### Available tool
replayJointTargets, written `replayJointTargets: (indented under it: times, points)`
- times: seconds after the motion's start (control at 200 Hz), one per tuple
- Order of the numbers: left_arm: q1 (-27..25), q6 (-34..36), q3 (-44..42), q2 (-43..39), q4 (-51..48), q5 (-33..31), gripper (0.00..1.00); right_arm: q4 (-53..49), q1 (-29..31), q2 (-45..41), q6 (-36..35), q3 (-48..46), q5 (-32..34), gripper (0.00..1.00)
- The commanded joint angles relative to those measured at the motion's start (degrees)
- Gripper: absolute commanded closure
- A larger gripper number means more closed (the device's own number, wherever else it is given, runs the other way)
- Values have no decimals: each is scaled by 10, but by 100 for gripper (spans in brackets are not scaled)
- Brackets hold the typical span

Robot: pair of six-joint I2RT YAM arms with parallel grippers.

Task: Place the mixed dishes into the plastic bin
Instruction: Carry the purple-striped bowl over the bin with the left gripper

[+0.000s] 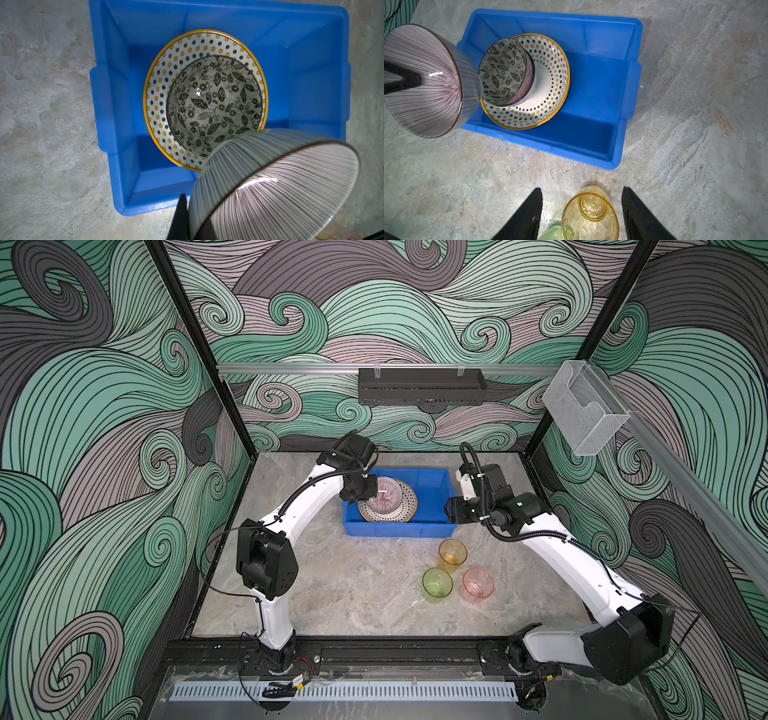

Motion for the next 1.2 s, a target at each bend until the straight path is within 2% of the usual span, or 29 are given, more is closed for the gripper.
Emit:
replayJointTargets:
  times: [0.0, 0.501, 1.197]
  points:
    - [9, -2, 34, 15, 33, 9, 100, -14, -2, -12, -10, 9, 22, 38]
    - [19, 10, 107, 104, 28, 13, 100, -31, -2, -6, -16, 7, 37, 39]
    - [28, 8, 139, 153, -8, 7, 100, -32, -3, 3, -11, 12, 27, 40]
